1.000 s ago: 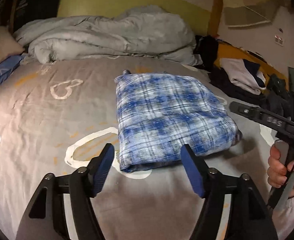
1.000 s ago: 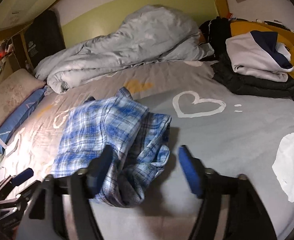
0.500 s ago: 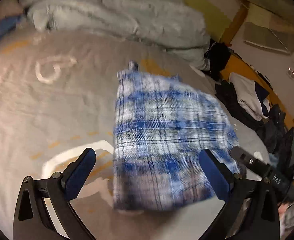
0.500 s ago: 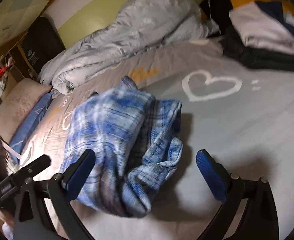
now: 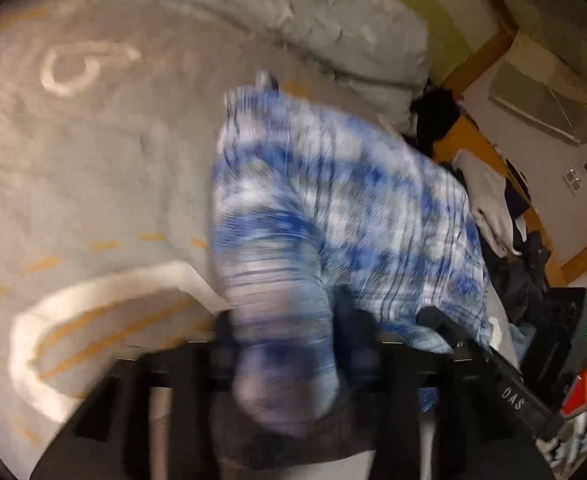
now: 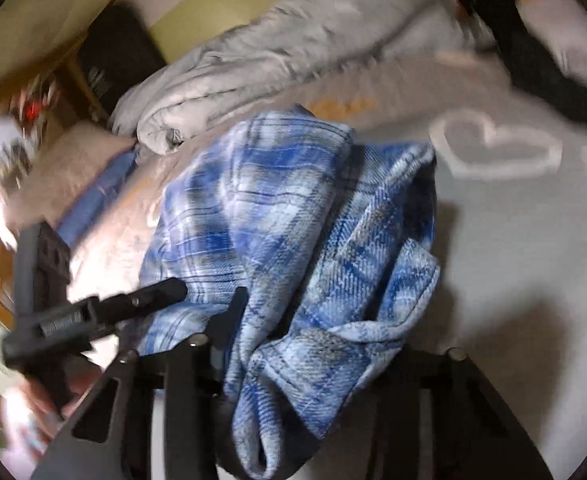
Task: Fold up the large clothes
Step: 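Carry the folded shirt with the left tool toward the clothes stack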
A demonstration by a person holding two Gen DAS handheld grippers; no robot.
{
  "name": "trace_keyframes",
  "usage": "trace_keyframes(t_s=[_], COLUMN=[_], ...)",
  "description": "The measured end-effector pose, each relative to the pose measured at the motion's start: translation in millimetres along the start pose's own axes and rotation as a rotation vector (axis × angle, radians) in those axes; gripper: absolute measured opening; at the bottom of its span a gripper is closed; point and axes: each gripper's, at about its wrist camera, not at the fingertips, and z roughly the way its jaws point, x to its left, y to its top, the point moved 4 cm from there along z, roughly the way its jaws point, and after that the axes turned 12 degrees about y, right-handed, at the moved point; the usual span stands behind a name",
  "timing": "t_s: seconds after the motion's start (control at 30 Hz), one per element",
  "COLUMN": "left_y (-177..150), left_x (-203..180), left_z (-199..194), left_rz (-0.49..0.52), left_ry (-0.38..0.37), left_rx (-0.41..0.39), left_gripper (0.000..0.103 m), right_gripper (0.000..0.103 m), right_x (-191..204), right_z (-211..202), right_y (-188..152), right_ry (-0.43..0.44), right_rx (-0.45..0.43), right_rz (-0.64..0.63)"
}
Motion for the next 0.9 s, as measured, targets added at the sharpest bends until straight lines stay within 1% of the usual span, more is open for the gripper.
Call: trace_keyframes(t_s=[0.1,0.2,0.4,0.57,0.67,0.73,0.83,0.9], left_y=[0.1,-1.5,6.0,18.7,29.7,40.8,56.9,68.4], left_x=[-10.4,-23.0,-43.8,-74.0,-100.9,-127.4,-174.2,-209.5], left_z=[-13.5,-24.7,-57.6,-85.6,-101.0,-111.7,-122.1,-123.0], left_rz=[0.070,0.121,0.162,0.216,0.256,0.286,0.332,0.346], left_ry=[0.027,0.048,0.031,0.023,-0.008,-0.041,-0.086,-0.116], left_rx=[-0.061,-0.099,-0.169,-0.221,-0.262,-0.296,-0.340,-0.354], left_gripper=[0.021,0.020,0.020,0.020,0.020,0.020,0.020,0.020], right_gripper=[0.035,0.035,0.035,0.035,0.035,0.035,0.035,0.035], right_x=[11.3,20.3,28.7,36.8,36.4,33.6,28.9,18.2], right_z=[-9.7,-22.2,-51.4,-84.0,-110.8,-134.6,-175.7,-211.1], right_y=[2.0,4.1,14.1,29.6,49.1,66.6,91.3,109.4], right_ry=[-0.018,-0.044,-0.029,-0.037,-0.040,-0.044,-0.085,-0.125], right_rx=[-0.023,-0.039,-0.093,-0.145,-0.178,-0.213,-0.271,-0.334], right_rz=[-0.024,-0.072,-0.073,-0.093,-0.109,-0.117,-0.169,-0.191])
